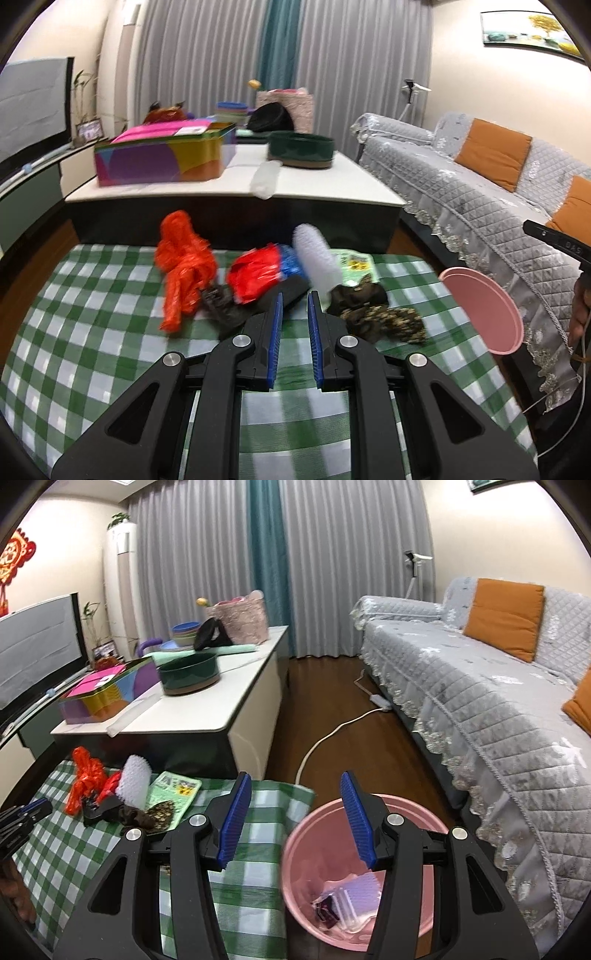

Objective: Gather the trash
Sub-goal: 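Move the right gripper to the brown scrunchie while the left reaches the orange bag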

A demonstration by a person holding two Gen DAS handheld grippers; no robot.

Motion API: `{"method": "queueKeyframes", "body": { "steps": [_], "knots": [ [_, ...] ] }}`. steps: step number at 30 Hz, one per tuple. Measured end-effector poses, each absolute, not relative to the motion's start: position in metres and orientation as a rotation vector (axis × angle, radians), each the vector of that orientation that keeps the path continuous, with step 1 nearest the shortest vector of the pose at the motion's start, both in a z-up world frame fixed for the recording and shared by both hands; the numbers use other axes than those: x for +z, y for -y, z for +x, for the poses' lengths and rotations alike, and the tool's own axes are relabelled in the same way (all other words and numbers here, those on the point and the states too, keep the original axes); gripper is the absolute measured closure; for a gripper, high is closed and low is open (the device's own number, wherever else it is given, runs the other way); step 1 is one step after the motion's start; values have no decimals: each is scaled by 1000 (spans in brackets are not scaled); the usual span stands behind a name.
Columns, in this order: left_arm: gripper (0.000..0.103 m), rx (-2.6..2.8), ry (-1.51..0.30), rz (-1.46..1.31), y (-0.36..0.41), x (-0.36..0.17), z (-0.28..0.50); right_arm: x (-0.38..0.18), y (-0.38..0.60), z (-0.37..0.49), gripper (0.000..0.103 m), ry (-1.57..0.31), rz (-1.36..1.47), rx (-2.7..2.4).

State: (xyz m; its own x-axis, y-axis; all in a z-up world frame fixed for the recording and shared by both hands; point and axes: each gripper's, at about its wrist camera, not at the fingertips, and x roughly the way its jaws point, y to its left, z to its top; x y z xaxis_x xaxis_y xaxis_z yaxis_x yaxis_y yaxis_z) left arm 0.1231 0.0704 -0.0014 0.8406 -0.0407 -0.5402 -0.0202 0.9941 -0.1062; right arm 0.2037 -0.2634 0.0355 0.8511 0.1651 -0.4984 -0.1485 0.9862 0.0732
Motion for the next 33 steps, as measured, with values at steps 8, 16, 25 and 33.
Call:
{"method": "queueKeyframes", "body": {
  "steps": [8, 16, 25, 33],
  "knots": [
    [89, 95, -602, -142, -111, -20, 130, 15, 211, 219, 52, -588, 1, 308],
    [89, 173, -621, -176, -138, -36, 148, -7, 158, 227, 52, -641, -51, 436],
    [89, 251, -625, -206, -167, -45, 172, -29, 131, 234, 52, -694, -78, 516],
    [61, 248, -657, -194, -176, -52, 195, -56, 111, 243, 51, -793, -115, 577]
  ]
}}
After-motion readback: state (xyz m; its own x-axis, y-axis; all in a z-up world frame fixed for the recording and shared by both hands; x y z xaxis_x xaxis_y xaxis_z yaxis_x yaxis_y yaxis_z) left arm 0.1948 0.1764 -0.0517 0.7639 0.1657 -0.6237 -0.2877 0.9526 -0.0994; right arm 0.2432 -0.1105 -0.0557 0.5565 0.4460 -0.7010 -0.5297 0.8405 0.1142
